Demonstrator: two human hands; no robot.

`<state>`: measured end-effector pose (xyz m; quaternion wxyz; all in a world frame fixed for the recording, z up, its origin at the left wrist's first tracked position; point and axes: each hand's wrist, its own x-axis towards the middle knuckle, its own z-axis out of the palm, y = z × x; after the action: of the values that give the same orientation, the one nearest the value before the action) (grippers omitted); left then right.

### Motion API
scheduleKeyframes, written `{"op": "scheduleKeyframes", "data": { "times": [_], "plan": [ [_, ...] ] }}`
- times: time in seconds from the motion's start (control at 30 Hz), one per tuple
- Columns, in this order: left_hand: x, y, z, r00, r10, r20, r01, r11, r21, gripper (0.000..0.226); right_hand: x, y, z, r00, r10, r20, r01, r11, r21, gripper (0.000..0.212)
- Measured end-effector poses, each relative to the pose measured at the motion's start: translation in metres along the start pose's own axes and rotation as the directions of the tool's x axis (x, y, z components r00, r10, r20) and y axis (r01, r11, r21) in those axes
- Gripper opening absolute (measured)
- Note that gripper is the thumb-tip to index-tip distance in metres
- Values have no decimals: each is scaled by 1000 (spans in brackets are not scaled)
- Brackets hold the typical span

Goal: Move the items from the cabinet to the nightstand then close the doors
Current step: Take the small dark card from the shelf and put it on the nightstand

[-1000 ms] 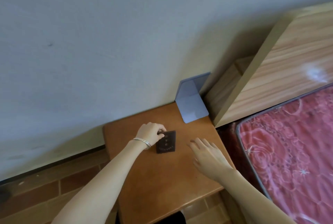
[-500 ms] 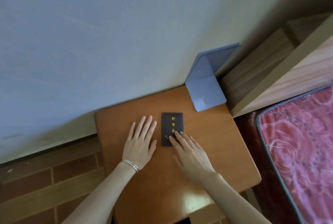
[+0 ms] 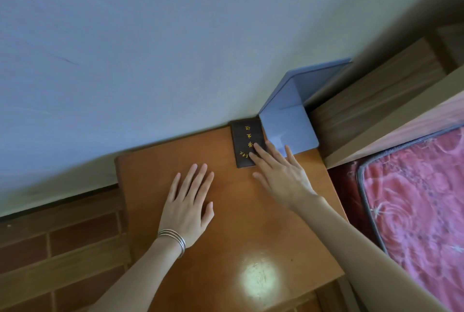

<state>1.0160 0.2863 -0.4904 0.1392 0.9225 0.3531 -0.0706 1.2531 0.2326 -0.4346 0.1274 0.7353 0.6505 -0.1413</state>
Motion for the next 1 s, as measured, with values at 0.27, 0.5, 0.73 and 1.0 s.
{"op": "scheduleKeyframes", "data": {
  "times": [0.27,0.5,0.73,1.0],
  "plan": [
    [1,0,0,1000,5,1,-5,1000,6,60,8,17,-5,996,-7,86,9,1000,-19,55],
    [1,1,-6,999,-11,47,10,1000,17,61,5,14,2,995,8,100,-10,1000,16,55],
    [5,5,-25,986,6,166,-16,998,54,60,-22,7,-21,999,30,40,-39,969,242,57],
    [15,62,-180,912,292,289,-350,921,171,70,-154,-11,-112,973,228,-36,-215,953,213,64]
  ]
}}
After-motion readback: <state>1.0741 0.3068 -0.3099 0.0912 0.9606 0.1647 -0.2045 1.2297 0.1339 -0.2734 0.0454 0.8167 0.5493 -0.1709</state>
